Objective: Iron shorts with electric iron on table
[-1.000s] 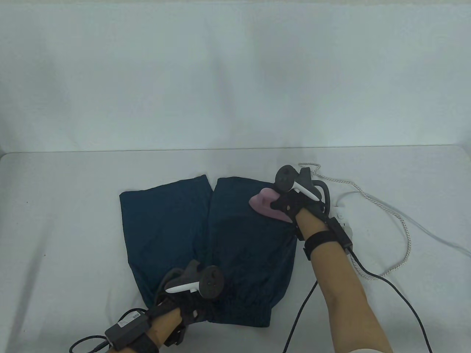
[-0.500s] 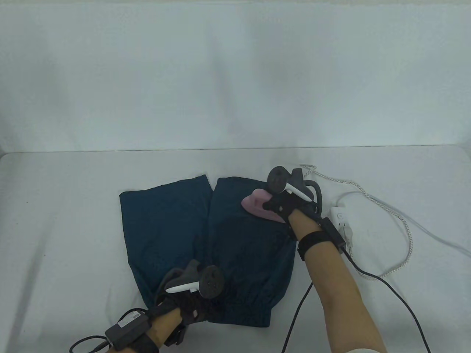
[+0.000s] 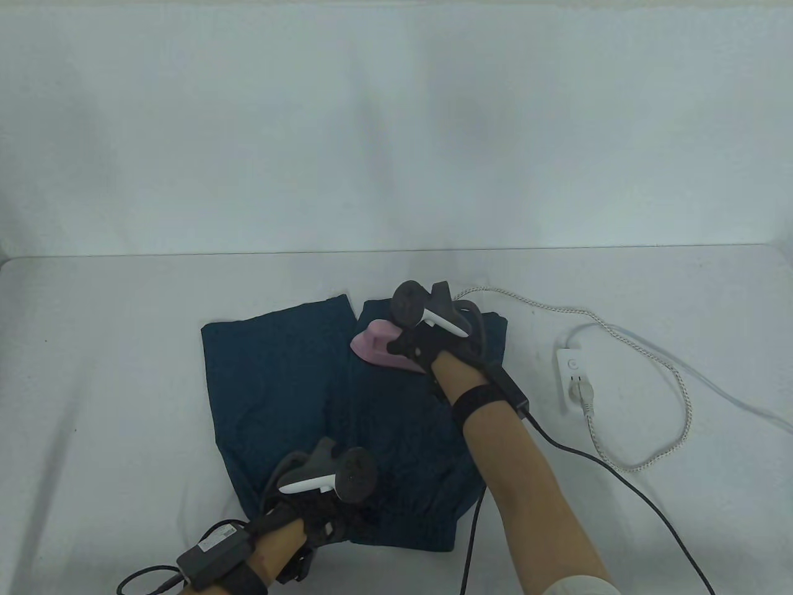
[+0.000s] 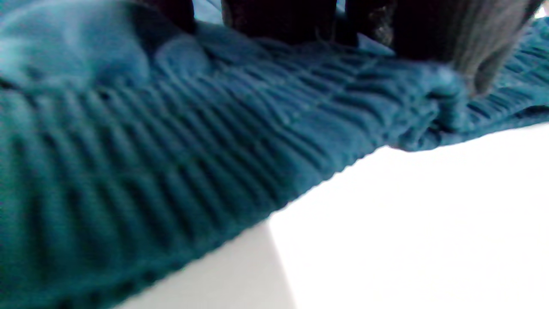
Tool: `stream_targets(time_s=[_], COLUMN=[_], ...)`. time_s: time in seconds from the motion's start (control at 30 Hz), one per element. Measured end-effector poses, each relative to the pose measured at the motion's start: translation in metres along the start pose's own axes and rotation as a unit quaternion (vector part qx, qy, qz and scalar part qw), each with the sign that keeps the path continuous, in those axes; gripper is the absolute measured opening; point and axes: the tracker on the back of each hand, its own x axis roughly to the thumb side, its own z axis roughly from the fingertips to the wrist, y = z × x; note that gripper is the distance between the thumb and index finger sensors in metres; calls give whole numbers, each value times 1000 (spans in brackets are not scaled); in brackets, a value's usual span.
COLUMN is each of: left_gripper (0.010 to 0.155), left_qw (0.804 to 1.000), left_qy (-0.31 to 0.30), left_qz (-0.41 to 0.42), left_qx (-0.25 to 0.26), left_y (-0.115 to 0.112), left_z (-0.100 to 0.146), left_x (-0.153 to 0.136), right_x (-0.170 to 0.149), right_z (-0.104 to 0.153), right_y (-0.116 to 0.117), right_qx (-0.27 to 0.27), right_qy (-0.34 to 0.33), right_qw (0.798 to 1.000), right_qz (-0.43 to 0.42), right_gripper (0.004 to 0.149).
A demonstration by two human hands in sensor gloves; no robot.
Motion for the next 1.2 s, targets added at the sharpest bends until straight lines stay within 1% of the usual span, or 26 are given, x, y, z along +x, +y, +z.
stream_targets(time_s=[0.27,0.4,0.5,0.63,0.8,1.2], left_gripper=[72,72,72,72,72,72], left_qw=[1000,1000,1000,1000,1000,1000], left_qy=[0,1,1,1,3,6], left_qz=[0,0,0,0,-2,-8], left_qx=[0,0,-1,-1,-1,-3], left_y=[0,0,0,0,1,1], left_z=[0,0,0,0,0,0], left_x=[0,0,0,0,1,2], right_x=[39,47,46,39,21,-39], right_z=[-4,-1,1,9,25,67], right_y=[6,6,5,4,2,-1], right_qx=[3,-5,2,7,7,-4], right_qy=[-41,-52,-53,-52,-44,14], right_qw=[999,997,996,996,996,997], right_qz=[34,62,67,72,73,70], right_gripper=[58,58,58,58,58,57])
